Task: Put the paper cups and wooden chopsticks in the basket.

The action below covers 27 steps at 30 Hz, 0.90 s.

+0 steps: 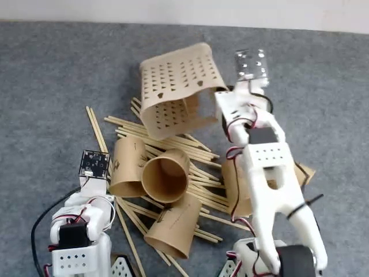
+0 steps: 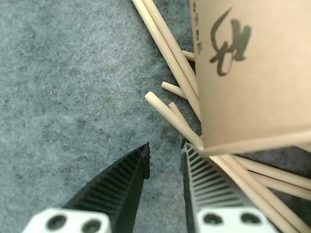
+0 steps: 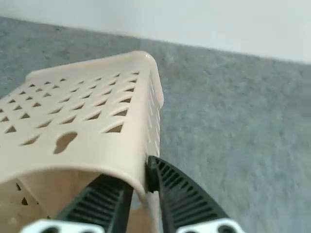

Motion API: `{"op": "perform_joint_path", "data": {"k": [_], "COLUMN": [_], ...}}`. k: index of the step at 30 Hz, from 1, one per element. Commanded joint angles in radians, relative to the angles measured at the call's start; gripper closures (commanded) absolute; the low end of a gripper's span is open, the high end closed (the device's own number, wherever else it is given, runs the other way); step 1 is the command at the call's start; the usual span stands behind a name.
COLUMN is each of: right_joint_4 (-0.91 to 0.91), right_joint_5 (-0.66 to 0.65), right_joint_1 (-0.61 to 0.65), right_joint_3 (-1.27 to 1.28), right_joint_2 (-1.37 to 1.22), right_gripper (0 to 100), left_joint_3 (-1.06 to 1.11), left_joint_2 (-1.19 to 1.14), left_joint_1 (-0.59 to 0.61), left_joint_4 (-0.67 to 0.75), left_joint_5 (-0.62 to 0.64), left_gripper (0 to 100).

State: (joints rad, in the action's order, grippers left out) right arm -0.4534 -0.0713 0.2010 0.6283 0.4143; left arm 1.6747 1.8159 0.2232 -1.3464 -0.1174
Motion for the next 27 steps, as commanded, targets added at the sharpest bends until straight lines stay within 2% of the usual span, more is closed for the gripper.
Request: {"op": "perform_joint_path", "data": {"k": [1,13,27], "right_joint_4": [-0.173,-0.667,-1.024], "right_joint_5": [0.054,0.064,0.061], "right_joint_1": [-0.051,-0.13,-0.14], "right_joint_3": [-0.116,-0.42,-0.616], "right_joint_2": [0.108,0.133,0.124], "right_gripper": [99.2,99.2,99.2], "left_joint_3": [0.021,0.021,0.021], "left_joint_2": [0.001,0.001,0.001], "left_joint_1": [0.002,0.002,0.002], "left_joint_4": [-0.002,-0.002,-0.002], "left_joint_5": [0.008,0.008,0.008], "left_gripper": [88,88,88]}}
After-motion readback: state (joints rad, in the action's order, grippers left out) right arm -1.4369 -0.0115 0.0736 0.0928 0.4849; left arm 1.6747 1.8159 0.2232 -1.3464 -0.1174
